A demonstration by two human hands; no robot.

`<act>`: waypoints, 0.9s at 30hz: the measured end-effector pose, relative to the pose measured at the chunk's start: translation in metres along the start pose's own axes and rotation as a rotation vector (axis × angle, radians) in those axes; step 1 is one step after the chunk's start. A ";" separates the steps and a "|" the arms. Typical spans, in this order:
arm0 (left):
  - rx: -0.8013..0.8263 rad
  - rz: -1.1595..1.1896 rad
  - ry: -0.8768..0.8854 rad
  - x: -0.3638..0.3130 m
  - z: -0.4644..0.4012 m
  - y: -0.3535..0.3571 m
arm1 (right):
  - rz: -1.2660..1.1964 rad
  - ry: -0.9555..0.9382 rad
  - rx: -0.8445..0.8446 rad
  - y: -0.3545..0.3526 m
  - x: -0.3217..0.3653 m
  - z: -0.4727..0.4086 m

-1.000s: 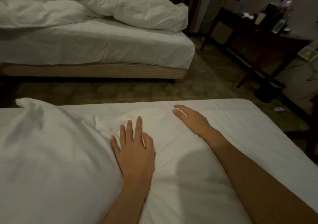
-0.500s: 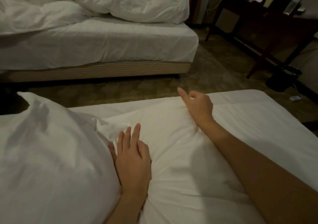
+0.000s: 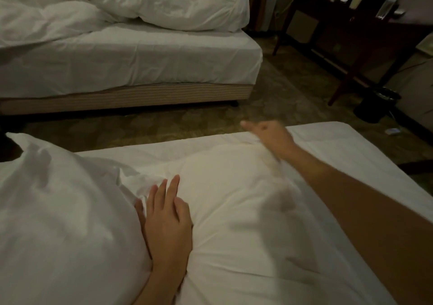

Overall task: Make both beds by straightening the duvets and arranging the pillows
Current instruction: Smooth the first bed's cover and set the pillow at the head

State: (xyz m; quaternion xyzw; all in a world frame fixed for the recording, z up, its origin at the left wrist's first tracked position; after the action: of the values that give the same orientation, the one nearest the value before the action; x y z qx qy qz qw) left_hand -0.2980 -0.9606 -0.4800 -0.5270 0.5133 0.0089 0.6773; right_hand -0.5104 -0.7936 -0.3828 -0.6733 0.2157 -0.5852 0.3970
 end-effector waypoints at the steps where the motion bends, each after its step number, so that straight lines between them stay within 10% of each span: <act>1: 0.002 0.005 -0.004 0.000 0.000 0.001 | -0.033 0.025 -0.096 -0.020 -0.002 -0.009; 9: -0.010 -0.013 -0.004 0.002 -0.003 0.005 | -0.068 0.135 0.274 0.010 -0.004 0.005; 17: -0.006 -0.031 0.001 0.001 -0.005 0.006 | 0.306 -0.055 -0.131 0.037 -0.010 0.013; 24: -0.012 -0.016 -0.001 0.005 -0.009 0.011 | 0.378 -0.160 -0.149 0.035 0.018 0.026; 27: -0.013 -0.022 0.010 0.004 -0.009 0.011 | 0.423 -0.309 0.086 0.043 0.052 0.067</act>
State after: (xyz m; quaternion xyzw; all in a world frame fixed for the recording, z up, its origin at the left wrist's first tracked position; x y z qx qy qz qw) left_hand -0.3083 -0.9643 -0.4894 -0.5372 0.5107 0.0021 0.6712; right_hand -0.4270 -0.8388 -0.3846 -0.6773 0.2635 -0.3882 0.5668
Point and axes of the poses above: each hand's wrist, its own z-axis away from the middle knuckle, its own y-axis out of the palm, x = y × z, the point moved 2 cm from there along -z, towards the middle knuckle, and after that the axes turned 10 degrees about -y, right-handed, at the moved point
